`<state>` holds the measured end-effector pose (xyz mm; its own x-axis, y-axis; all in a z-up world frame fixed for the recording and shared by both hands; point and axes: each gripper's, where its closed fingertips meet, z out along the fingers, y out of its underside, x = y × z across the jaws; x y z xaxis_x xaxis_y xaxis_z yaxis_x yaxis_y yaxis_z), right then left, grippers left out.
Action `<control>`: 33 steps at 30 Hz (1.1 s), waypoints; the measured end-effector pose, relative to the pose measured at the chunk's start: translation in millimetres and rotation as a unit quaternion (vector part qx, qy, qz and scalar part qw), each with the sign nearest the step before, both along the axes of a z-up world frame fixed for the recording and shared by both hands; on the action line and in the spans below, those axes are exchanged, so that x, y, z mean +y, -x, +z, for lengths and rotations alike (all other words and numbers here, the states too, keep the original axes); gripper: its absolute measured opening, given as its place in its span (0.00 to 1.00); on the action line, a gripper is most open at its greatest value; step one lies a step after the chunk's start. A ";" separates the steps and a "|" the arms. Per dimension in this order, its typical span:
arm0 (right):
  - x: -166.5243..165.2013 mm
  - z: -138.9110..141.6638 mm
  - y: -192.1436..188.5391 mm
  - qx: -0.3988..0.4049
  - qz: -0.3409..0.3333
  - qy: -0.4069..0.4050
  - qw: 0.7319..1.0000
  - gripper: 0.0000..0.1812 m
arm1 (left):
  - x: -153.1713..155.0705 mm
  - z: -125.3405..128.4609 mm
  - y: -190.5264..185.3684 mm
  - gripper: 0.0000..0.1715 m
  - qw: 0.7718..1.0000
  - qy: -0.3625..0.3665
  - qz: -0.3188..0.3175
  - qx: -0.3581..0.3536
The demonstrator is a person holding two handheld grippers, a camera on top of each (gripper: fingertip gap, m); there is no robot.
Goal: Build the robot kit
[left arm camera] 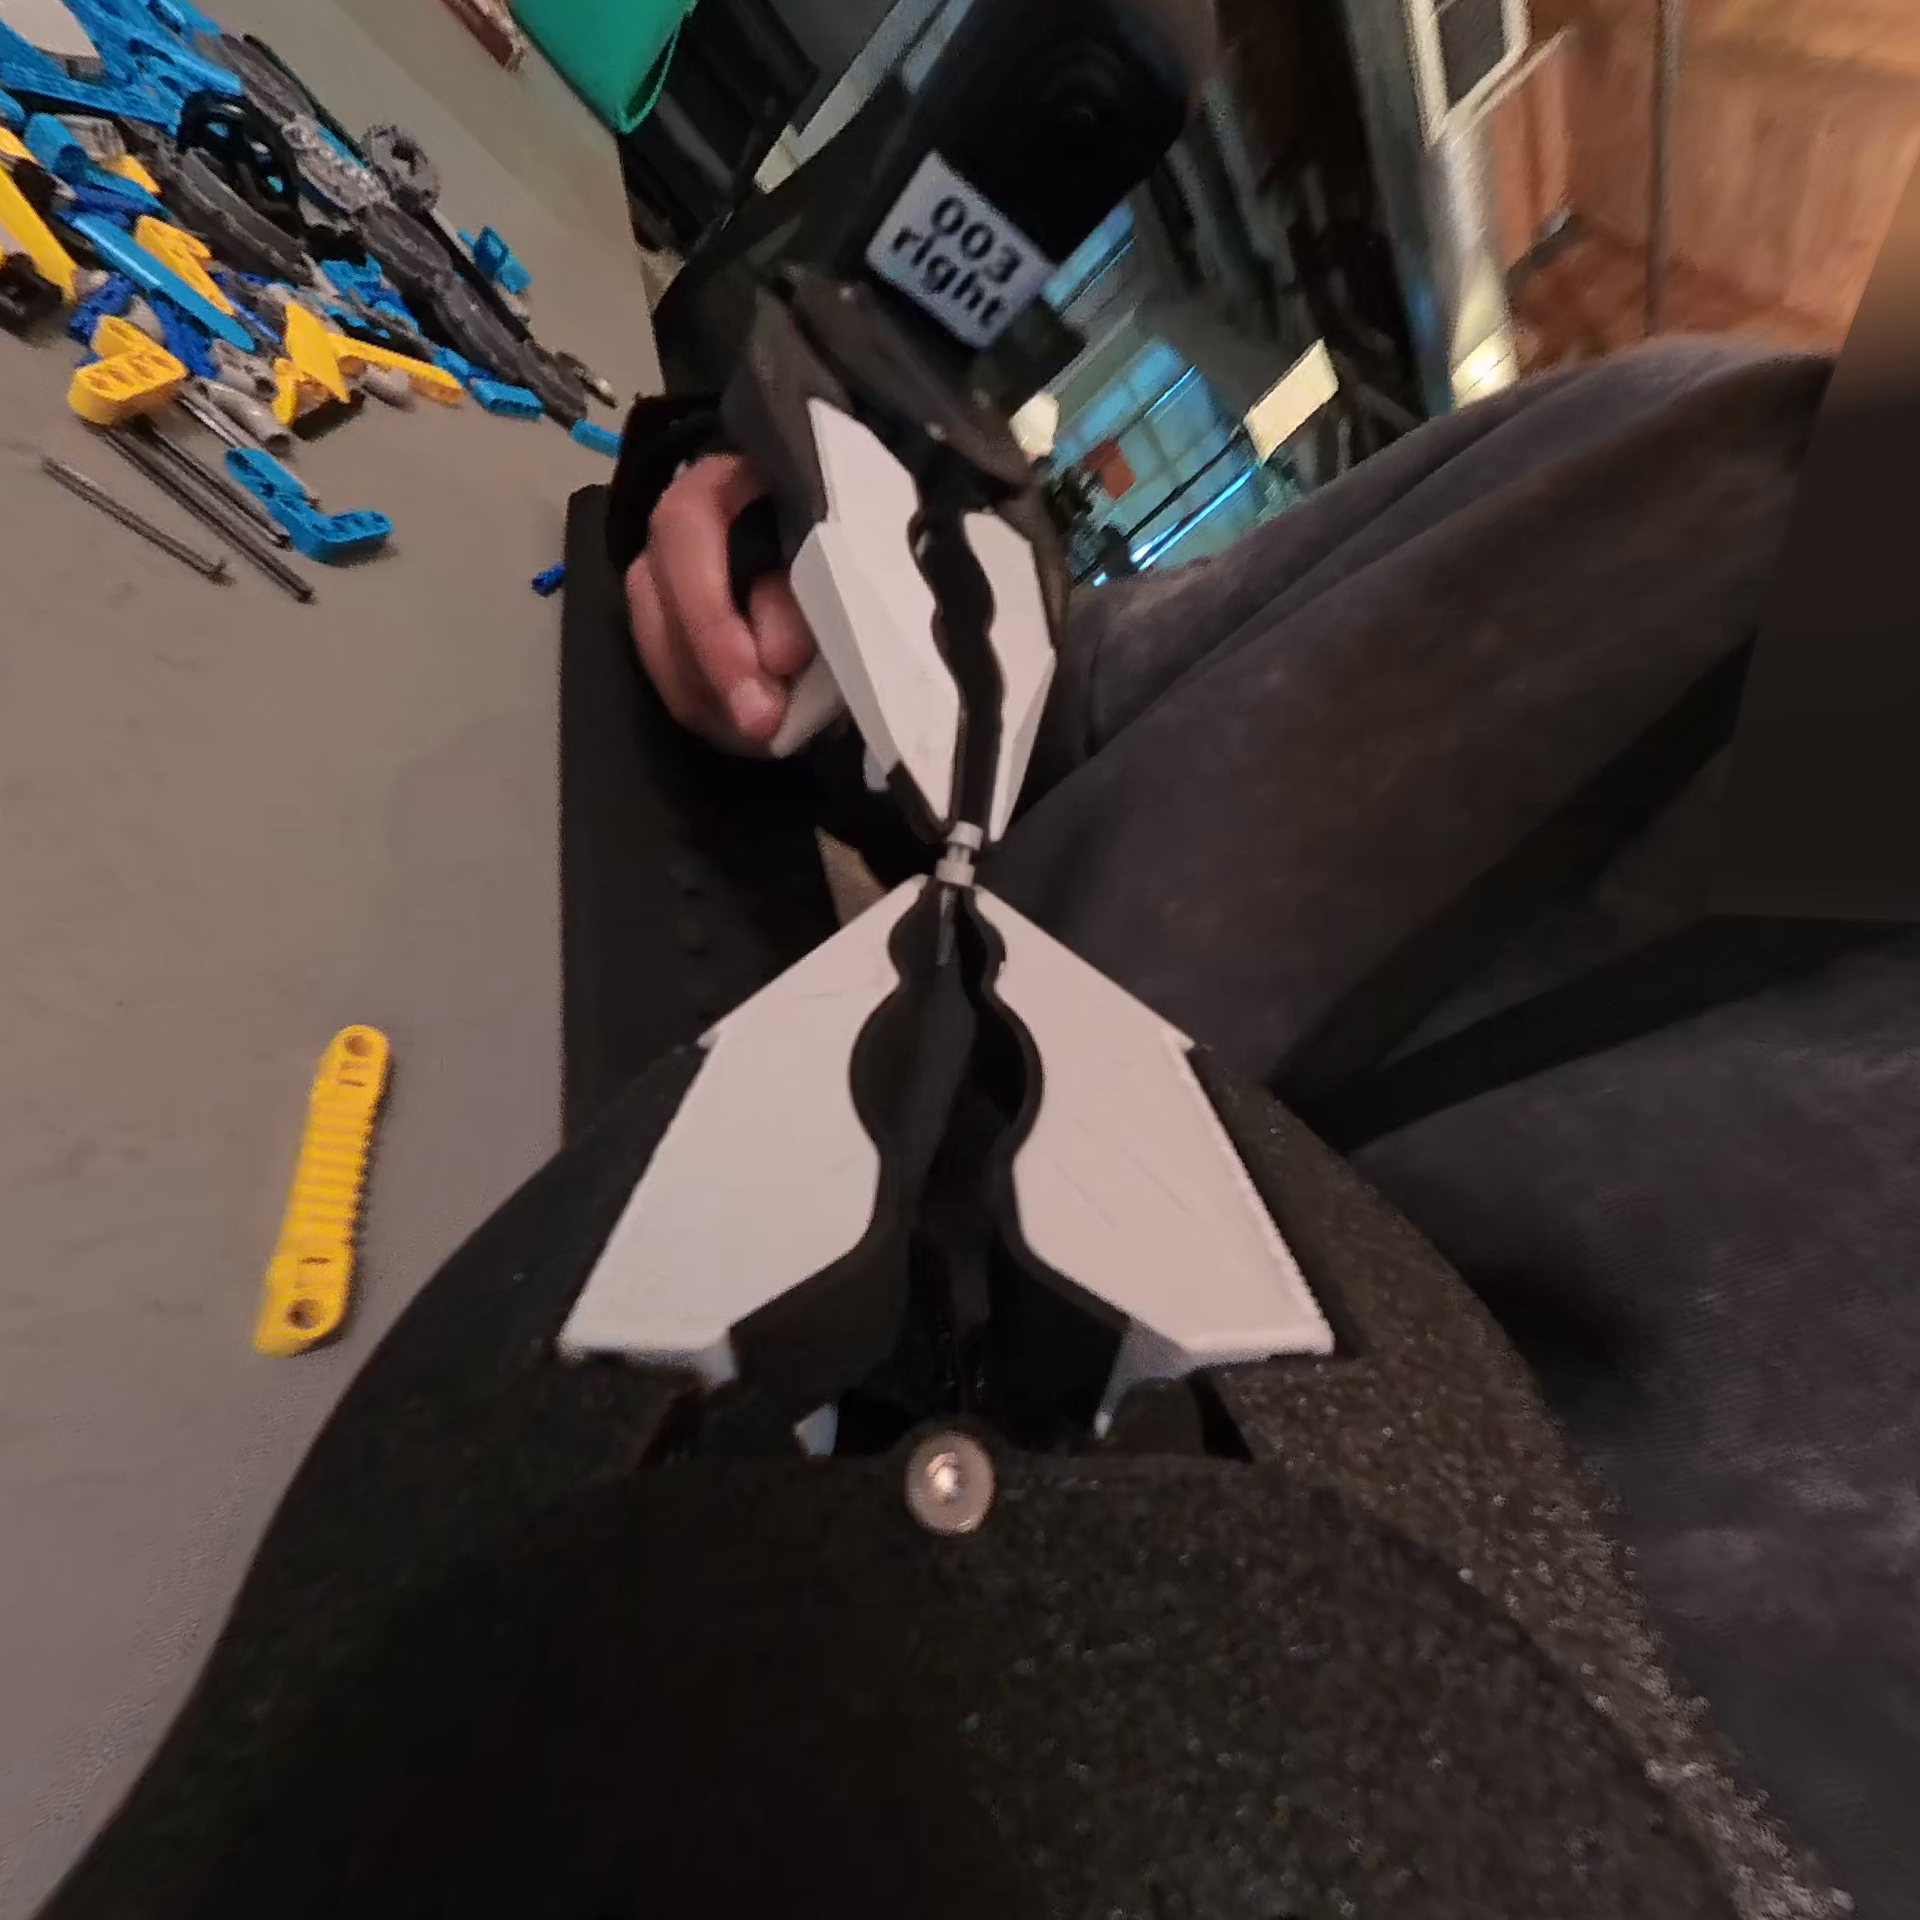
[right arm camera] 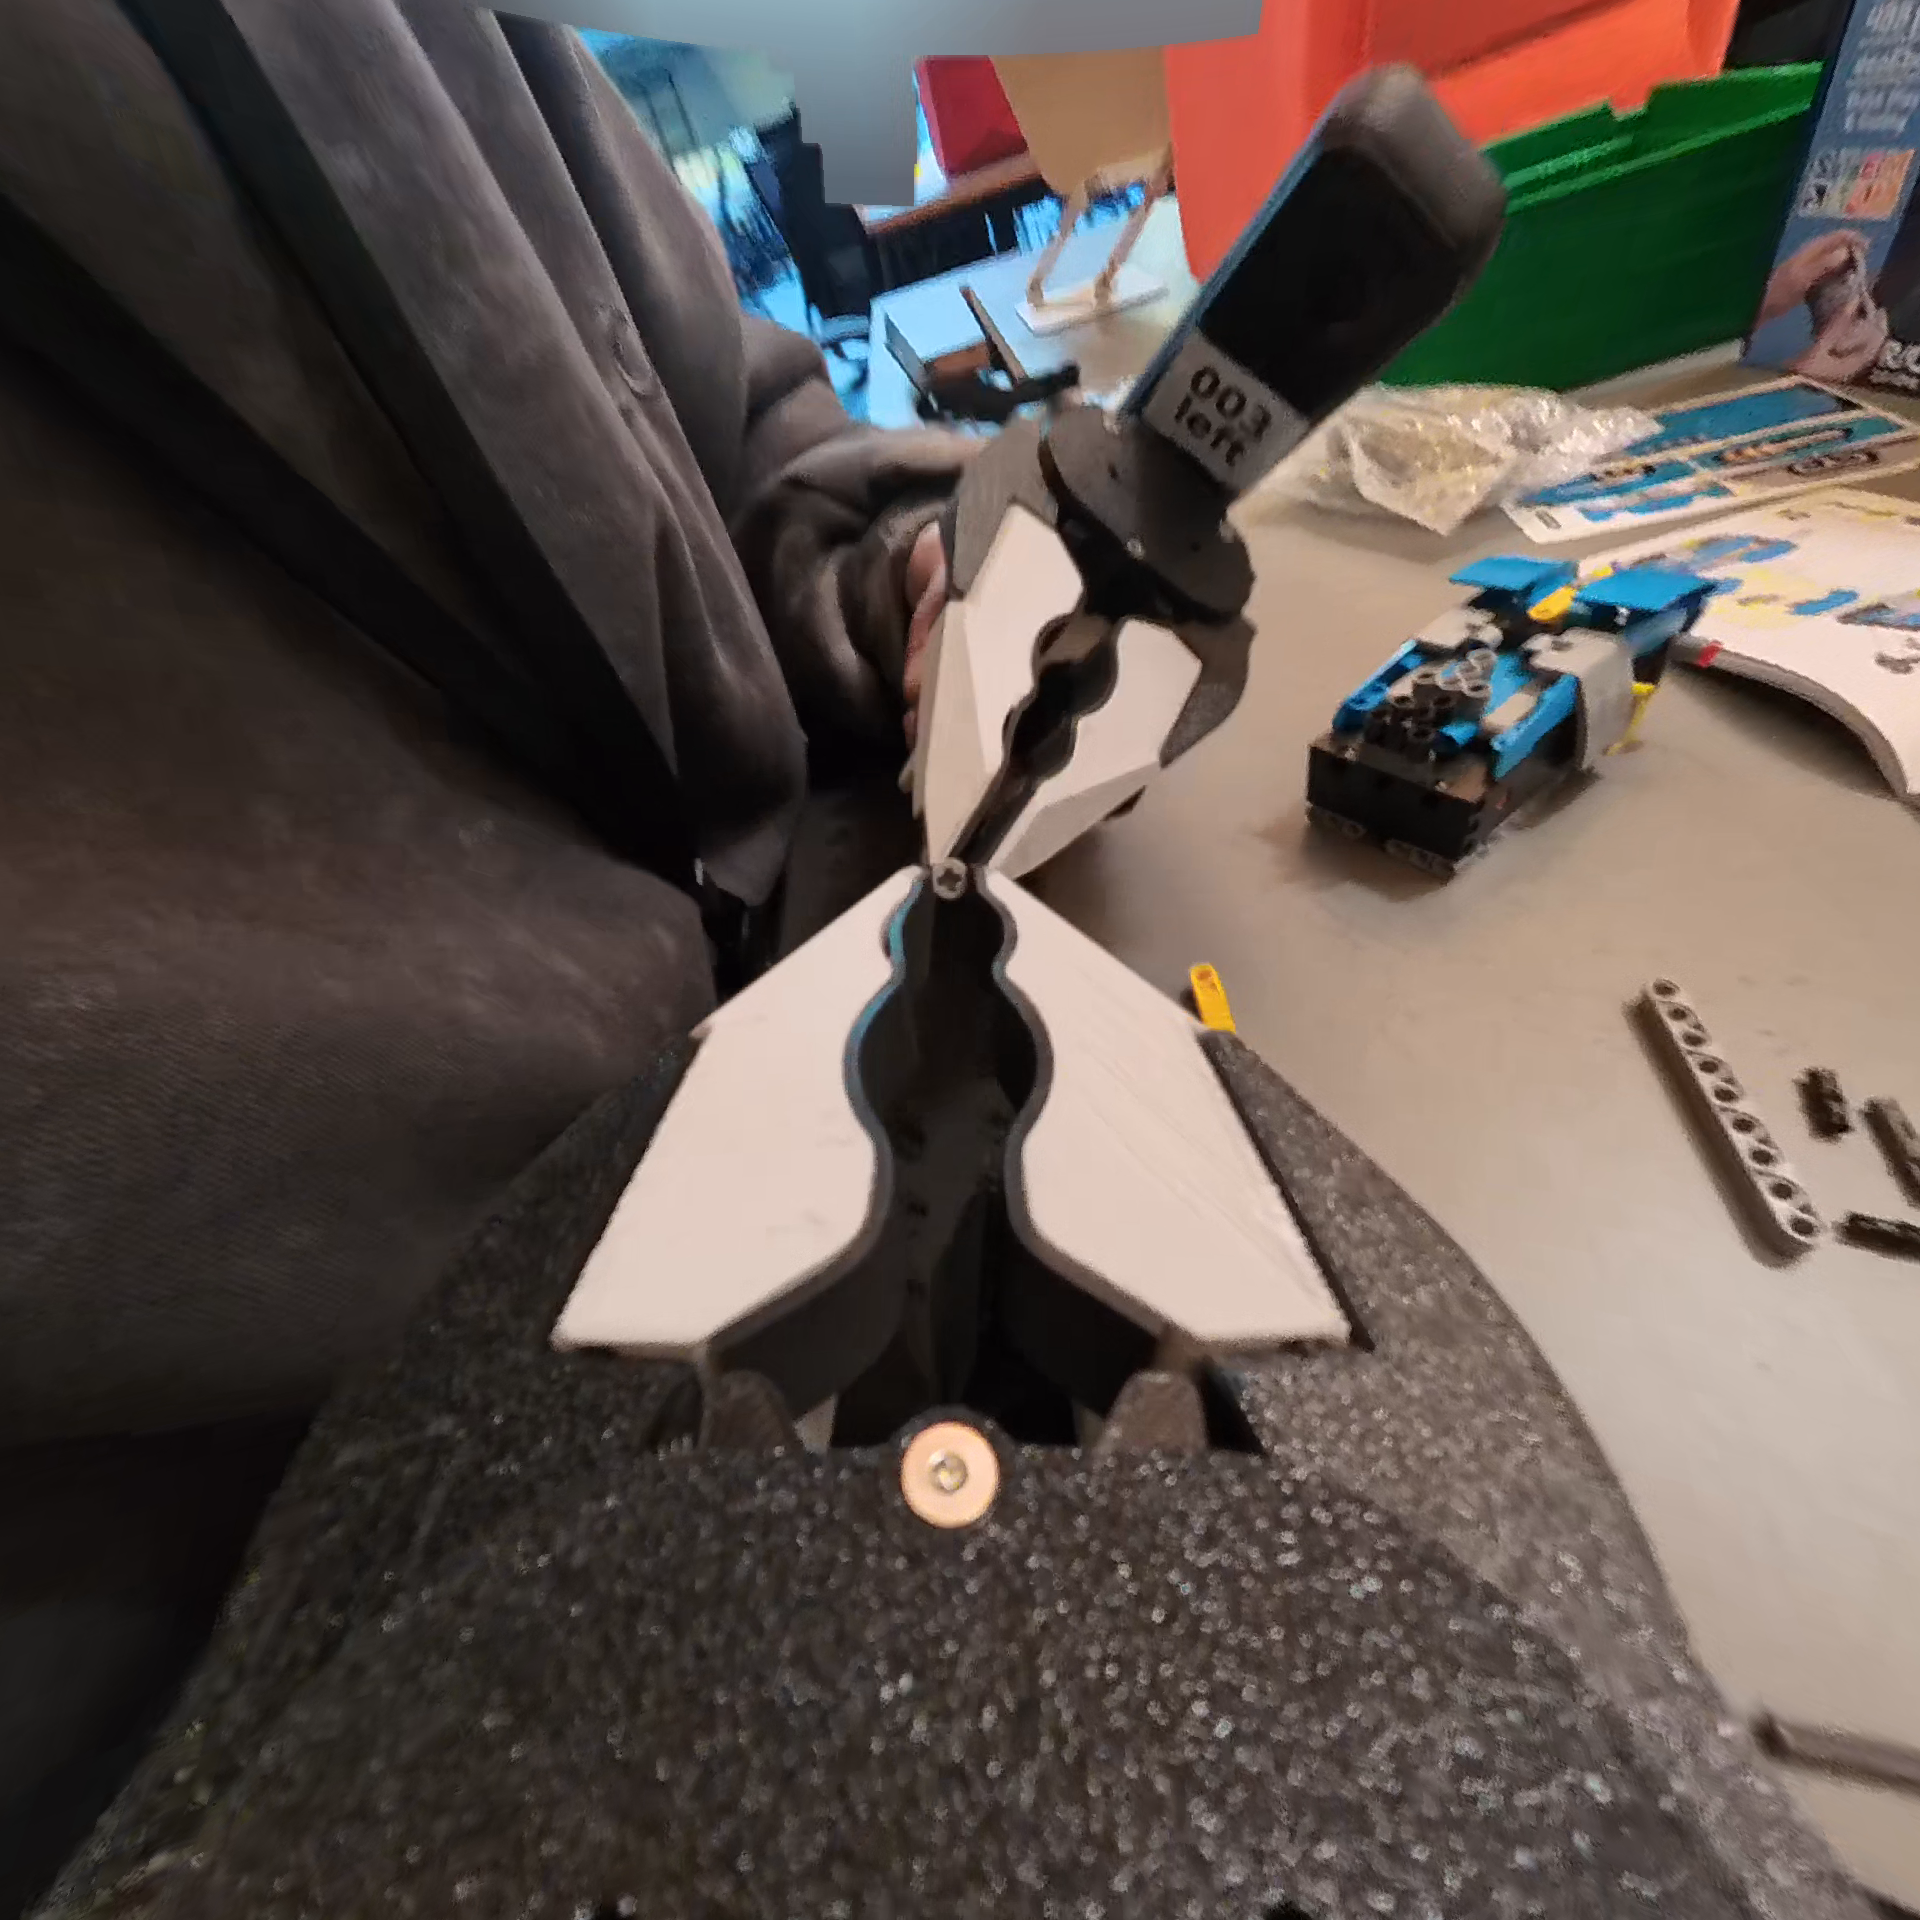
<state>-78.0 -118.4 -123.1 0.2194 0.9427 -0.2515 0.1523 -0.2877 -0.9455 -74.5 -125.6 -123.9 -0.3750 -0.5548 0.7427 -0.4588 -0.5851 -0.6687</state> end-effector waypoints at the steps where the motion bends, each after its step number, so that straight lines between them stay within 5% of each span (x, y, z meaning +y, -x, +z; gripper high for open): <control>1: -1.3 4.1 1.5 0.019 0.006 0.009 1.000 0.04 | -1.2 3.0 0.8 0.00 1.000 0.013 0.003 -0.006; 18: -5.5 -1.1 4.9 0.049 0.054 0.111 0.991 0.04 | -3.7 -1.3 2.0 0.00 1.000 -0.025 0.012 -0.010; 24: 8.2 16.2 2.6 0.057 0.022 0.084 0.995 0.05 | 7.8 13.6 0.6 0.01 0.998 0.009 0.036 -0.050; 33: 32.8 42.3 -4.3 0.000 -0.070 -0.023 0.997 0.22 | 34.3 24.3 3.1 0.01 0.992 0.053 0.091 -0.068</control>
<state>-73.6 -85.6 -80.7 0.3496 0.9132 -0.2095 0.1130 -0.2631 -0.9581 -77.5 -91.3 -99.6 -0.3755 -0.5437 0.7506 -0.2489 -0.7209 -0.6468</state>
